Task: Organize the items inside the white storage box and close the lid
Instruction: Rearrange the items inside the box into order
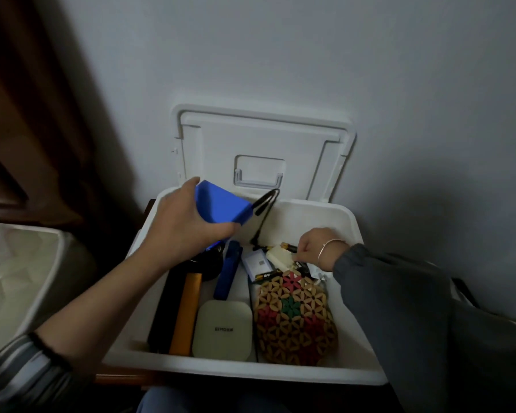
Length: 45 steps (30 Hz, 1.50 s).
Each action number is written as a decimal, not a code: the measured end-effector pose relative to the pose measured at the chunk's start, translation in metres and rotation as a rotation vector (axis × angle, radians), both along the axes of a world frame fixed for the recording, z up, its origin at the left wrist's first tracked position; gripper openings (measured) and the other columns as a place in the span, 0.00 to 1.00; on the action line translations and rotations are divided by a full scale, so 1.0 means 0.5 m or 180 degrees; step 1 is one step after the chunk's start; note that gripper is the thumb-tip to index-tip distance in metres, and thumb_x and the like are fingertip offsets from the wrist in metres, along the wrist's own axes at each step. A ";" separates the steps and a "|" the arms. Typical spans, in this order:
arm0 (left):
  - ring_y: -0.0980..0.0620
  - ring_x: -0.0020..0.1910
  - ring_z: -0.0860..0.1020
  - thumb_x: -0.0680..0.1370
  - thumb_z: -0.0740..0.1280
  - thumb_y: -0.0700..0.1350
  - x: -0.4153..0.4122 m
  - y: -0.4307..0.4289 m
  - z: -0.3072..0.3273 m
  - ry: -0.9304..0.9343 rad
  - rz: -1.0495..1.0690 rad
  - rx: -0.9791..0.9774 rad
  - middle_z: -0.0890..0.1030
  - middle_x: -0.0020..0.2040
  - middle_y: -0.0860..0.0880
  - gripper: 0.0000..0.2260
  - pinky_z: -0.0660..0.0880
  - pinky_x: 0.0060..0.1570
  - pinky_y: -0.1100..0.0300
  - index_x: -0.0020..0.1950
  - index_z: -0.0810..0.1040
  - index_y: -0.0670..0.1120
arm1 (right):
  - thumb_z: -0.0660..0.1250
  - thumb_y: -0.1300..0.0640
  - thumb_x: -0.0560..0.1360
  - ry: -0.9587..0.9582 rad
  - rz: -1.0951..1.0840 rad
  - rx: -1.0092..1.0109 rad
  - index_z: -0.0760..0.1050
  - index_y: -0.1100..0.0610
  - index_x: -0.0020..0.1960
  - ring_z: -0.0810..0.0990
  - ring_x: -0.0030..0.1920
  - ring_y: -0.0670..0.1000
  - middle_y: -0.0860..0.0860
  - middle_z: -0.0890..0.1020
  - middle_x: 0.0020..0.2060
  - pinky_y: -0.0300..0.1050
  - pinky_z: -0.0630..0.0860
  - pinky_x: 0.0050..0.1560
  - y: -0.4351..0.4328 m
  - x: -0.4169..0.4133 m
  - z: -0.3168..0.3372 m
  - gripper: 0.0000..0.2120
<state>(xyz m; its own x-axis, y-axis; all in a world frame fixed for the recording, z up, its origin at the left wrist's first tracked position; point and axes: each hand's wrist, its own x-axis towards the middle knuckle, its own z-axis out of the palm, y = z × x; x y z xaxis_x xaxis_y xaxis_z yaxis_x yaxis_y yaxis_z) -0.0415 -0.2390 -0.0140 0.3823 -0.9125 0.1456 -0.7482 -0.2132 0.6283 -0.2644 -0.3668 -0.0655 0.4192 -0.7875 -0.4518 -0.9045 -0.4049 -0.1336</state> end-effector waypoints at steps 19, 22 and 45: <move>0.50 0.55 0.71 0.57 0.73 0.66 0.044 0.091 0.000 0.0249 -0.0025 0.0279 0.68 0.56 0.54 0.49 0.70 0.47 0.58 0.73 0.61 0.50 | 0.72 0.42 0.66 0.0958 -0.0310 -0.0338 0.73 0.55 0.58 0.79 0.54 0.56 0.53 0.79 0.54 0.52 0.76 0.53 0.026 0.079 -0.105 0.26; 0.52 0.54 0.69 0.56 0.72 0.68 0.047 0.113 -0.006 0.0257 -0.0065 0.0288 0.67 0.54 0.56 0.49 0.69 0.46 0.60 0.72 0.62 0.51 | 0.69 0.54 0.71 0.0944 -0.0408 -0.0332 0.74 0.58 0.60 0.78 0.56 0.61 0.57 0.80 0.55 0.60 0.75 0.55 0.027 0.085 -0.113 0.19; 0.46 0.62 0.69 0.65 0.70 0.69 -0.190 0.062 -0.116 0.0036 -0.1939 0.2426 0.69 0.65 0.47 0.41 0.71 0.57 0.52 0.71 0.63 0.50 | 0.71 0.54 0.72 -0.1773 -0.0778 -0.0634 0.71 0.53 0.47 0.76 0.41 0.52 0.50 0.78 0.40 0.41 0.67 0.41 0.009 -0.069 0.105 0.10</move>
<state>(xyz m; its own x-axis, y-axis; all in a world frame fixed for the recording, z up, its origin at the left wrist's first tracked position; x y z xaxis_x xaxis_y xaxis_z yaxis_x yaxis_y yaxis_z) -0.1366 -0.2080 -0.0720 -0.1883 -0.8024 -0.5663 -0.8597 -0.1441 0.4900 -0.2988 -0.3624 -0.0130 0.3467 -0.9365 -0.0531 -0.7906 -0.2613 -0.5537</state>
